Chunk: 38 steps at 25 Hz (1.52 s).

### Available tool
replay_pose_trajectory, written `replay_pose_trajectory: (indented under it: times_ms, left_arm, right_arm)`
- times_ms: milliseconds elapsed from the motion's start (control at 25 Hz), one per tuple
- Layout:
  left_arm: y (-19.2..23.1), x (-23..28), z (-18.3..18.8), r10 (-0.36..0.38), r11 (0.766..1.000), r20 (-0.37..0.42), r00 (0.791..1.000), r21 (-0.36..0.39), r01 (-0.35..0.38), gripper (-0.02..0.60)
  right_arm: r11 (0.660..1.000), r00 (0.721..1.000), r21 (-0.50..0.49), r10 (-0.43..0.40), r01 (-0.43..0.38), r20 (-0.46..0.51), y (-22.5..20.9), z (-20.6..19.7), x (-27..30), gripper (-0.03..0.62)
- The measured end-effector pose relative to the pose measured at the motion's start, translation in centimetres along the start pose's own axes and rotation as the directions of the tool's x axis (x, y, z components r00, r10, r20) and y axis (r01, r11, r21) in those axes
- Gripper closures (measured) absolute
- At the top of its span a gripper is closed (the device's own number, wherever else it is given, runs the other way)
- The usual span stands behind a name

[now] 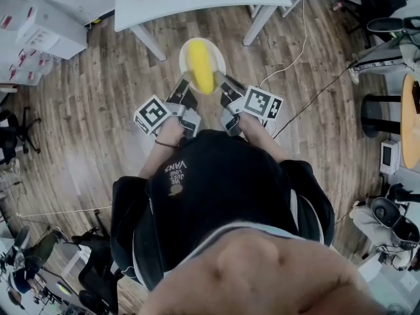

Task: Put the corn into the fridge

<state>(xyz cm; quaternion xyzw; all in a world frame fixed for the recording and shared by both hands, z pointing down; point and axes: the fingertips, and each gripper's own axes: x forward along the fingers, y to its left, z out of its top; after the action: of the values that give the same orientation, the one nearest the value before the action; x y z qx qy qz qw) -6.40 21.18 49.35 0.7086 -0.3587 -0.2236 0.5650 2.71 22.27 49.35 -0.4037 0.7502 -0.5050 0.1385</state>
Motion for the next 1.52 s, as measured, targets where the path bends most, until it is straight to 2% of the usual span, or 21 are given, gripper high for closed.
replay_pose_trajectory:
  times_ms: [360,920,1440,1520]
  left_arm:
    - [0.2,3.5,4.5,-0.013,1.0,-0.043,0.999,0.002,0.013,0.548]
    - [1.9,7.0,10.9,-0.026,1.0,-0.112,0.993,0.004,0.026,0.548]
    - [2.8,9.1,13.3,-0.053,0.998,-0.155,0.987,0.011,0.055,0.548]
    - [3.0,9.3,13.4,-0.037,0.999,-0.155,0.987,0.013,0.04,0.548]
  right_arm:
    - [1.0,0.999,0.01,-0.017,0.016,0.036,0.2,3.0,4.5,0.557]
    - [0.998,0.994,0.027,-0.052,0.049,0.101,0.4,5.1,11.1,0.557]
    - [0.998,0.989,0.034,-0.062,0.057,0.134,-0.1,6.3,13.9,0.557]
    - [0.998,0.989,0.037,-0.06,0.055,0.133,-0.3,6.6,14.1,0.557]
